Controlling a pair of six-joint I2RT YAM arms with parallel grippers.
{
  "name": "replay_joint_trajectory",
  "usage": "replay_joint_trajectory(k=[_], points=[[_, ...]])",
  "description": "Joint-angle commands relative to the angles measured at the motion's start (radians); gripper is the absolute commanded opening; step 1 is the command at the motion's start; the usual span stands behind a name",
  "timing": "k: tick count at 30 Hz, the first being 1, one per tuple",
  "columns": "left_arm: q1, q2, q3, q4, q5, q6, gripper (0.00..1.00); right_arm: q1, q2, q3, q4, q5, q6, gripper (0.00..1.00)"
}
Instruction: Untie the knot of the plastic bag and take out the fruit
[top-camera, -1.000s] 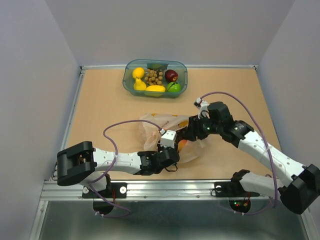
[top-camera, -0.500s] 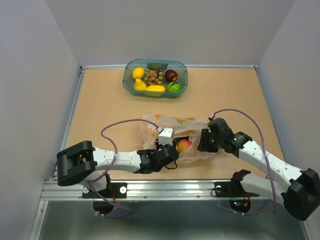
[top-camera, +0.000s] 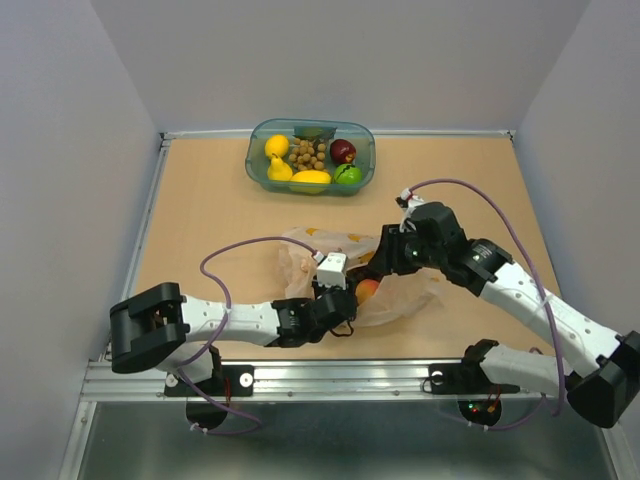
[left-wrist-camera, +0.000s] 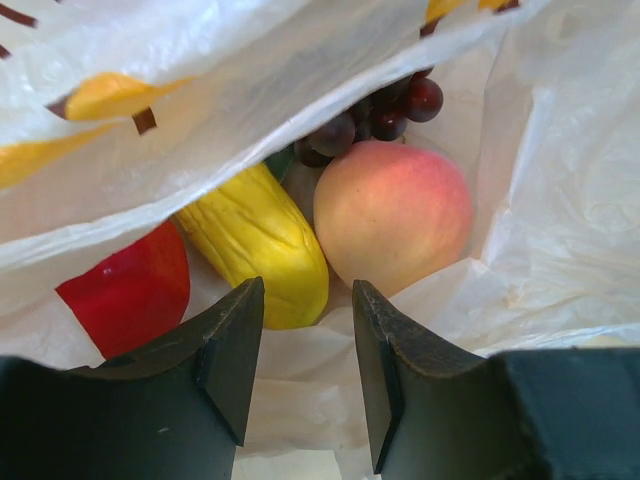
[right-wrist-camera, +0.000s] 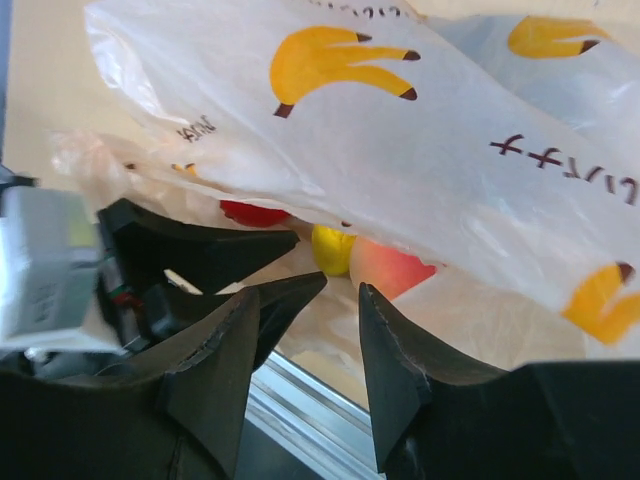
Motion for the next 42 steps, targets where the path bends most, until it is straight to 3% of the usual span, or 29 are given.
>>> replay_joint_trajectory(k=[1,7,11,16,26,35,42], points=[[0.008,-0.052,-0.017,0.018,-0.051,-0.006,0.52,0.017,0.078,-0.041,0.108,-0.043,-0.025,0.50],[0.025,-0.084,-0.030,-0.019,-0.060,-0.015,0.52,0.017,0.134,-0.180,0.144,0.081,-0.030,0.63],[0.074,-0.117,-0.041,-0.060,-0.069,-0.010,0.52,0.017,0.106,-0.261,0.138,0.156,-0.007,0.76],[0.146,-0.182,-0.058,-0.091,-0.059,0.013,0.52,0.017,0.117,-0.341,0.141,0.140,0.054,0.84],[0.181,-0.206,-0.073,-0.070,0.036,0.067,0.52,0.021,0.031,-0.286,0.164,0.144,-0.024,0.87],[0.120,-0.166,-0.078,-0.048,0.070,0.044,0.52,0.092,0.149,-0.208,0.225,0.178,-0.039,0.87],[0.086,-0.143,-0.090,-0.054,0.070,0.013,0.53,0.127,0.235,-0.243,0.290,0.266,-0.010,0.87]])
